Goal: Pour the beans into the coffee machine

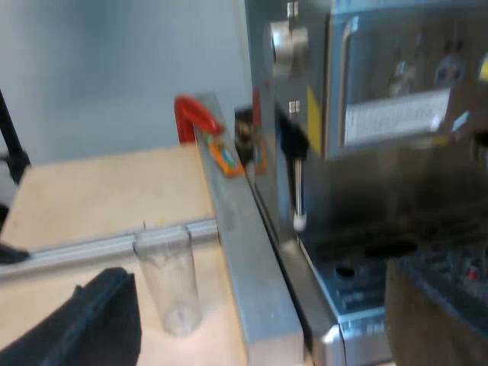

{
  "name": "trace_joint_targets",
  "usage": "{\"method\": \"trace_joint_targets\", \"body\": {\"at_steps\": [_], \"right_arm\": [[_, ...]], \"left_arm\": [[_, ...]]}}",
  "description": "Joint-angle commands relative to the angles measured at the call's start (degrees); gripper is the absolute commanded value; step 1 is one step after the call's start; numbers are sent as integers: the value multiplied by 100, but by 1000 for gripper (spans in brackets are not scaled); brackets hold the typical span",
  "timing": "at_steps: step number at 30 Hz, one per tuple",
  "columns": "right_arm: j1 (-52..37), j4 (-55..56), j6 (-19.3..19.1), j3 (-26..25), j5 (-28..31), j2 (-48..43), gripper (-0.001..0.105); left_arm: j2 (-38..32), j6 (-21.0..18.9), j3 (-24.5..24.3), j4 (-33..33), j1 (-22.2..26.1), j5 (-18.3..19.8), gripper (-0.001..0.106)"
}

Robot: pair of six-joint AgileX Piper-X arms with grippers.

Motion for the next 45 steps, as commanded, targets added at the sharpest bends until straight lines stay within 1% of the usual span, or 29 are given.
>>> {"method": "trace_joint_targets", "body": {"at_steps": [1, 5, 9, 17, 21, 39, 45], "right_arm": [[-4, -80, -10, 170, -27, -264, 81], [-4, -165, -10, 607, -27, -253, 81], [-4, -163, -10, 901, -27, -253, 81], [-4, -163, -10, 1249, -27, -253, 81], [-4, -163, 30, 1439, -27, -253, 81], [-4, -208, 30, 1493, -27, -253, 81], [-4, -208, 30, 1493, -27, -253, 81]], "left_arm": [[-764, -49, 152, -86, -25, 27, 68], [-765, -49, 405, -86, -25, 64, 68], [-765, -49, 553, -39, -25, 78, 68], [-765, -49, 834, -23, -25, 78, 68], [-765, -49, 851, -41, -25, 78, 68], [-765, -49, 863, -66, -25, 78, 68], [-765, 38, 849, -27, -25, 78, 68]]}}
